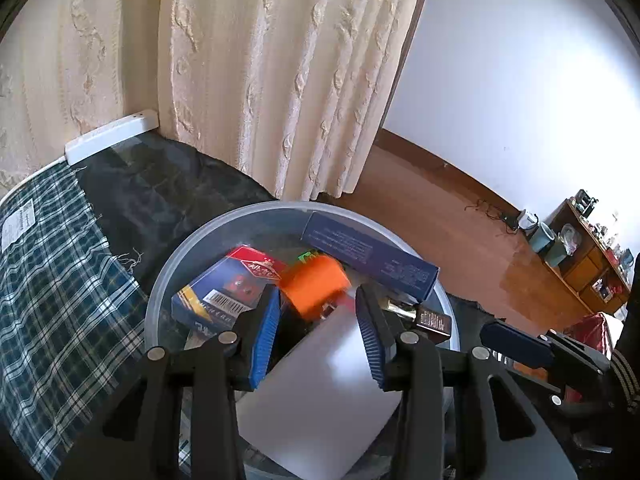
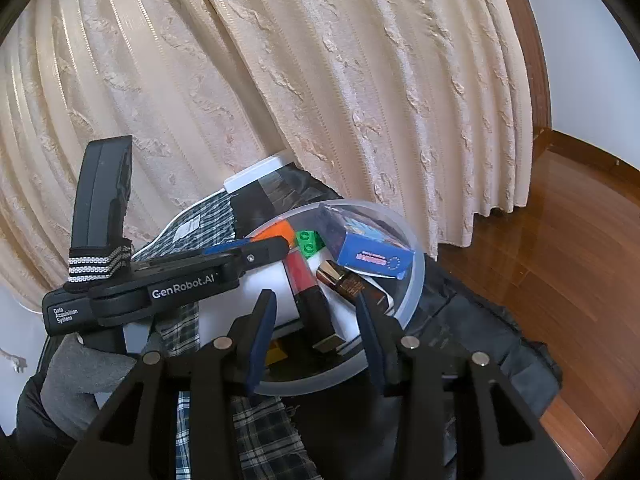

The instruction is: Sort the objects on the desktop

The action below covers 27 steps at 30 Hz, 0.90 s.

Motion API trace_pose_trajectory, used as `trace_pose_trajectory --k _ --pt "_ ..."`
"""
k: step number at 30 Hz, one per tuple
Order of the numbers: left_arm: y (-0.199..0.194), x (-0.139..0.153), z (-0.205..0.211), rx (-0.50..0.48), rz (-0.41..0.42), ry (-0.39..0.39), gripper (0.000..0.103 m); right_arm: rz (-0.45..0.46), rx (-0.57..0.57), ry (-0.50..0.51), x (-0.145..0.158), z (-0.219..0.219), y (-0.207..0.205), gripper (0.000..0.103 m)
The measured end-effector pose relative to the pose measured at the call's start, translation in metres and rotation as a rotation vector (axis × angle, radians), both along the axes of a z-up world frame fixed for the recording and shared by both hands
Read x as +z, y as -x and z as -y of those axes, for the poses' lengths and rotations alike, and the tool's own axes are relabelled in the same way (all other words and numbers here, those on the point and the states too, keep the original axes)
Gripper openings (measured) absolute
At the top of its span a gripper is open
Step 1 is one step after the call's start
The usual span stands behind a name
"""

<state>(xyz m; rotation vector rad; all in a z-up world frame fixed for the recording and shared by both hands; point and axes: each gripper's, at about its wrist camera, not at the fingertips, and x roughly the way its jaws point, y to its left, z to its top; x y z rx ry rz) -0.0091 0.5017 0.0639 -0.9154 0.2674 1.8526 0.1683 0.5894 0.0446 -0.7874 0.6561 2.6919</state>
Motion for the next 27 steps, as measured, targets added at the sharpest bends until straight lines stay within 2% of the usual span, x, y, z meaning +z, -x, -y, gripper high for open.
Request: trace_pose_trajectory --k 3,7,11,14,15,18,20,23,24,27 --pt "-0.002 0.003 0.004 0.002 -0.008 -0.015 0.055 0.002 0.000 0.005 -0.001 0.002 0.001 0.050" --pt "-0.006 0.009 0.009 0.007 -0.028 -0.027 0.056 0.001 -0.002 0.008 -0.001 0.003 -0.001 0.057" --pt "-0.013 0.016 0.020 0.046 -0.085 -0.022 0.057 0.004 -0.002 0.011 0.000 0.006 -0.002 0.067" --pt "-0.021 0.023 0.035 0.108 -0.158 -0.016 0.057 0.004 -0.003 0.020 0.001 0.008 -0.003 0.078" --pt "-0.026 0.026 0.041 0.138 -0.203 -0.006 0.061 0.004 -0.005 0.019 0.001 0.009 -0.004 0.081" --pt "-0.037 0.033 0.058 0.229 -0.317 0.011 0.071 0.019 -0.024 0.007 0.002 0.012 -0.004 0.084" --pt "-0.043 0.037 0.069 0.273 -0.359 0.013 0.071 0.031 -0.051 -0.002 0.002 0.014 -0.005 0.086" --pt "-0.047 0.043 0.085 0.337 -0.385 0.012 0.071 0.037 -0.083 -0.014 0.005 0.017 -0.009 0.093" --pt "-0.049 0.046 0.093 0.369 -0.394 0.014 0.071 0.036 -0.091 -0.020 0.007 0.018 -0.010 0.098" --pt "-0.054 0.053 0.105 0.427 -0.409 0.016 0.072 0.023 -0.099 -0.042 0.013 0.024 -0.015 0.101"
